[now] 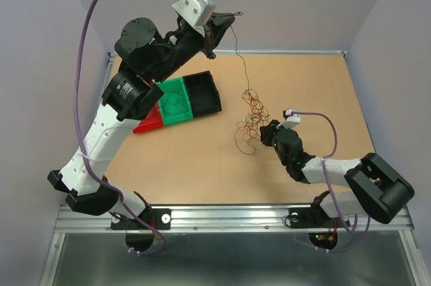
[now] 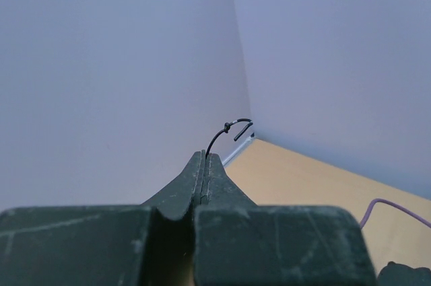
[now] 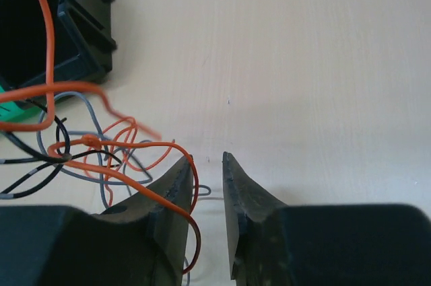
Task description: Untangle the cables
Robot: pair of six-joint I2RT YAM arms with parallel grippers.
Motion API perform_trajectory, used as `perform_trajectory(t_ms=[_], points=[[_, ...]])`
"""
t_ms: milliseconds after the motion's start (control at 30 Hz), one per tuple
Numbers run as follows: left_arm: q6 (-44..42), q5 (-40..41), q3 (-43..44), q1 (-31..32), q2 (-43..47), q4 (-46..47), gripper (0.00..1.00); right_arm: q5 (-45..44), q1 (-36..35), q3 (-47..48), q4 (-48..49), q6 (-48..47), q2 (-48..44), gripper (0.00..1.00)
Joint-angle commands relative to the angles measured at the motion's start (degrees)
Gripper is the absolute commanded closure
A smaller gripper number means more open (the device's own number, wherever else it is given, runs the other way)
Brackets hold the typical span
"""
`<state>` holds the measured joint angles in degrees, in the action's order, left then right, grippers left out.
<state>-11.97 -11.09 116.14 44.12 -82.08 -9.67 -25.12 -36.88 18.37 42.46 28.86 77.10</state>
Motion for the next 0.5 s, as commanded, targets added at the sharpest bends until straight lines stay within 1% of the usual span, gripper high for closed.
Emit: perform_trajectory(t_ms=[0, 33, 67, 133, 167, 200, 233, 333, 367, 467], points=[[0.3, 3.7, 0.3, -0.2, -1.1, 1.3, 1.00, -1.9, -0.5, -3.2, 1.8, 0.1, -5.4, 0.67], [0.1, 3.9, -0.5, -0.2, -1.1, 1.6, 1.00, -1.5, -0.5, -3.8, 1.8, -0.1, -6.6, 0.65], [0.0, 4.1, -0.7, -0.2, -1.2, 1.8, 1.00, -0.5, -0.5, -4.4, 1.8, -0.6, -8.4, 0.53], [-0.3, 4.1, -1.3, -0.2, -1.4, 2.5, 1.00, 1.0, -0.5, -6.4, 1.8, -2.3, -13.5, 0.38], [-0.3, 3.6, -1.4, -0.3, -1.6, 2.4, 1.00, 3.7, -0.5, -7.1, 1.8, -3.3, -15.3, 0.23], [-0.3, 2.7, -1.4, -0.2, -1.8, 2.1, 1.00, 5.2, -0.5, -7.7, 1.9, -4.8, -18.8, 0.17], [-0.2, 2.0, -1.4, -0.2, -2.2, 1.9, 1.00, 8.1, -0.6, -8.6, 1.9, -5.7, -20.4, 0.11], [0.0, 0.3, -1.4, -0.2, -2.9, 1.1, 1.00, 12.6, -0.6, -9.3, 1.9, -8.7, -25.0, 0.05], [0.4, 0.2, -1.7, -0.2, -3.0, 1.1, 1.00, 15.6, -0.6, -9.2, 2.0, -9.4, -25.8, 0.03], [0.5, -0.6, -2.2, -0.2, -3.1, 1.2, 1.00, 21.6, -0.5, -6.9, 2.1, -12.7, -25.8, 0.01]])
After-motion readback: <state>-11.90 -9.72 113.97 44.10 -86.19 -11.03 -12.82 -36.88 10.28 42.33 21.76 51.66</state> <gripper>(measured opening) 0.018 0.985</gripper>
